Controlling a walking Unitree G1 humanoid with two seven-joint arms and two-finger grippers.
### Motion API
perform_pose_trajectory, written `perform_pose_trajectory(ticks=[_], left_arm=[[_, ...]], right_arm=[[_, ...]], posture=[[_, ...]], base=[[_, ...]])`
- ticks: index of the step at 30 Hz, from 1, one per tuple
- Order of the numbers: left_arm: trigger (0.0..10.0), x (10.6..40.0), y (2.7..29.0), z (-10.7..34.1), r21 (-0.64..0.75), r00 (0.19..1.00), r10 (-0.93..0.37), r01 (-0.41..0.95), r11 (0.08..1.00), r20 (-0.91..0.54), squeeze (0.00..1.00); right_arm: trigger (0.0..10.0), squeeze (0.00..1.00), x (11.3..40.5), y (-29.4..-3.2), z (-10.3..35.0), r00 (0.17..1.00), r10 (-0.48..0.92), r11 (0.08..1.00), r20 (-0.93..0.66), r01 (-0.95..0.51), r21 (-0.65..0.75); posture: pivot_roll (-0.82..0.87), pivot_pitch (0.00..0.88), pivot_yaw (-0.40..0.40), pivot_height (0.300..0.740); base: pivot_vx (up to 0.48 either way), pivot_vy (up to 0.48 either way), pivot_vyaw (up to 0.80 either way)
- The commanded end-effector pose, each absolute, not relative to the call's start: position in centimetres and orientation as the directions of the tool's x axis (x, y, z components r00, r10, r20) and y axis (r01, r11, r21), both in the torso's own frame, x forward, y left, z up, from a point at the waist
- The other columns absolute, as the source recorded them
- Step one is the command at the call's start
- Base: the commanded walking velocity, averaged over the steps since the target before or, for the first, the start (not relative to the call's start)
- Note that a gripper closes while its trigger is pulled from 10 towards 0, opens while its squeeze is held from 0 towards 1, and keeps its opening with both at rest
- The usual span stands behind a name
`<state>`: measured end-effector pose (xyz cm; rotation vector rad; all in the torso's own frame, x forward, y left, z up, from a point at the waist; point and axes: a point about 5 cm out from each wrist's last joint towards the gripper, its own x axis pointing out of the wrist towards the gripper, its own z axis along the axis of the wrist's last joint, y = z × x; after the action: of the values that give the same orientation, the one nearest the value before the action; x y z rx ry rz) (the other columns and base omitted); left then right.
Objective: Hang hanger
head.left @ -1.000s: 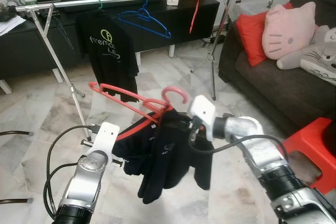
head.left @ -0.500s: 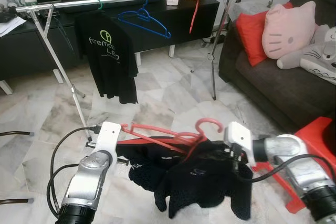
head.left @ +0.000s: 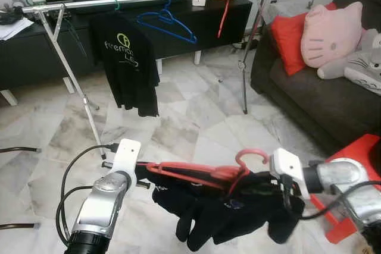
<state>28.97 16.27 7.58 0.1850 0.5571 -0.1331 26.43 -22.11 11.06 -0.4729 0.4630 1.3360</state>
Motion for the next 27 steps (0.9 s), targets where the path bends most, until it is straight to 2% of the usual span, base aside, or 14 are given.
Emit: perform_pose_trajectory(ticks=[1, 7, 10, 11, 12, 13, 14, 15, 23, 27], left_arm=[[10.0, 29.1, 18.6, 8.1, 0.203, 0.849, 0.033, 0.088, 0.975, -0.528, 0.0], [10.0, 29.4, 18.6, 8.4, 0.206, 0.853, 0.033, 0.088, 0.975, -0.52, 0.0], [10.0, 29.5, 18.6, 8.7, 0.209, 0.857, 0.027, 0.095, 0.973, -0.515, 0.0], [10.0, 29.5, 18.6, 8.7, 0.209, 0.857, 0.027, 0.095, 0.973, -0.515, 0.0], [10.0, 29.5, 18.5, 8.7, 0.211, 0.857, 0.025, 0.099, 0.973, -0.515, 0.0], [10.0, 29.5, 18.5, 8.7, 0.212, 0.856, 0.021, 0.104, 0.972, -0.516, 0.0], [10.0, 29.5, 18.5, 8.7, 0.212, 0.856, 0.021, 0.104, 0.972, -0.516, 0.0], [10.0, 29.4, 18.4, 8.6, 0.214, 0.855, 0.015, 0.113, 0.97, -0.519, 0.0], [10.0, 29.5, 17.6, 9.0, 0.196, 0.856, -0.028, 0.15, 0.969, -0.517, 0.0], [10.0, 29.6, 15.8, 10.0, 0.113, 0.852, -0.157, 0.245, 0.963, -0.5, 0.0]], right_arm=[[10.0, 0.0, 25.8, -24.4, 10.9, 0.158, 0.724, 0.169, -0.672, -0.984, -0.05], [10.0, 0.0, 25.8, -24.9, 9.8, 0.165, 0.623, 0.162, -0.764, -0.984, -0.08], [10.0, 0.0, 27.2, -24.8, 9.5, 0.287, 0.562, 0.223, -0.776, -0.956, -0.192], [10.0, 0.0, 27.2, -24.8, 9.5, 0.287, 0.562, 0.223, -0.776, -0.956, -0.192], [10.0, 0.0, 27.5, -24.9, 9.5, 0.315, 0.546, 0.235, -0.776, -0.947, -0.22], [10.0, 0.0, 28.3, -24.9, 9.5, 0.38, 0.52, 0.28, -0.765, -0.922, -0.267], [10.0, 0.0, 28.3, -24.9, 9.5, 0.38, 0.52, 0.28, -0.765, -0.922, -0.267], [10.0, 0.0, 28.8, -24.9, 9.6, 0.416, 0.494, 0.305, -0.763, -0.905, -0.296], [10.0, 0.0, 28.6, -24.4, 8.4, 0.391, 0.437, 0.255, -0.81, -0.917, -0.305], [10.0, 0.0, 29.1, -23.5, 7.6, 0.427, 0.416, 0.296, -0.803, -0.898, -0.325]], posture=[[-0.12, 0.043, -0.035, 0.74], [-0.12, 0.044, -0.036, 0.74], [-0.12, 0.044, -0.035, 0.74], [-0.12, 0.044, -0.035, 0.74], [-0.11, 0.045, -0.035, 0.74], [-0.12, 0.045, -0.035, 0.74], [-0.12, 0.045, -0.035, 0.74], [-0.12, 0.046, -0.035, 0.74], [-0.12, 0.045, -0.036, 0.74], [-0.11, 0.044, -0.033, 0.74]], base=[[0.0, 0.0, 0.0], [0.0, 0.0, 0.0], [0.0, 0.0, 0.0], [0.0, 0.0, 0.0], [0.0, 0.0, 0.0], [0.0, 0.0, 0.0], [0.0, 0.0, 0.0], [0.0, 0.0, 0.0], [0.0, 0.0, 0.0], [0.0, 0.0, 0.0]])
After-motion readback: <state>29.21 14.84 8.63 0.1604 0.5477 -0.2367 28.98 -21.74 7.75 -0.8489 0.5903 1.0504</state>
